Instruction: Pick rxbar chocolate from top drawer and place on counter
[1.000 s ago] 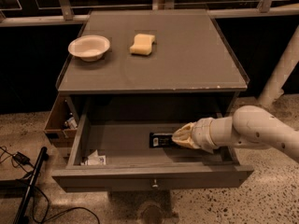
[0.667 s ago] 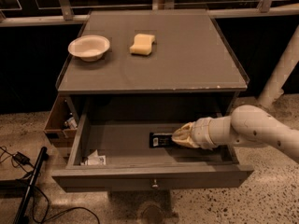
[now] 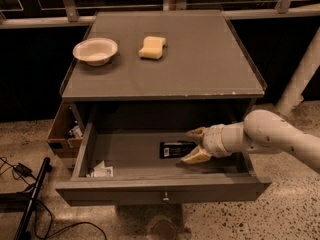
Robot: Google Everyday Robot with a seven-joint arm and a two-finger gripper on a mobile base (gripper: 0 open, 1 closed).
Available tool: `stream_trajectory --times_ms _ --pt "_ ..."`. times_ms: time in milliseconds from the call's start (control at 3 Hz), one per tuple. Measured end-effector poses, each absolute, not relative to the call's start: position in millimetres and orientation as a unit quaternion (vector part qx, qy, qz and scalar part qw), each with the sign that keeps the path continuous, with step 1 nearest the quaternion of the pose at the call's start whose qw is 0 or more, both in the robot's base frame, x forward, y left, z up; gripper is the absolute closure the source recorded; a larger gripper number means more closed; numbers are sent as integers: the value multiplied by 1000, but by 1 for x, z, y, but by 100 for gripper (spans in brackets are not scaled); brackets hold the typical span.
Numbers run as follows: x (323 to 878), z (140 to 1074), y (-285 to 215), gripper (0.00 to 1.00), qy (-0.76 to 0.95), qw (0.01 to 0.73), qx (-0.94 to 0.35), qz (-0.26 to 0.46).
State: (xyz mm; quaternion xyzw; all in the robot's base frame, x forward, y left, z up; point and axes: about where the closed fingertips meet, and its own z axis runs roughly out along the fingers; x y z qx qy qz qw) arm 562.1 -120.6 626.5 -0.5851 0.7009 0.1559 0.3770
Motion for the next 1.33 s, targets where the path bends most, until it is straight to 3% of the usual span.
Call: stream_trajectory --times_ms 333,667,1333 --pt "565 621 -117 0 698 372 -589 162" --pt "569 615 -113 0 697 373 -588 168" --pt "579 597 -107 10 711 359 -573 192"
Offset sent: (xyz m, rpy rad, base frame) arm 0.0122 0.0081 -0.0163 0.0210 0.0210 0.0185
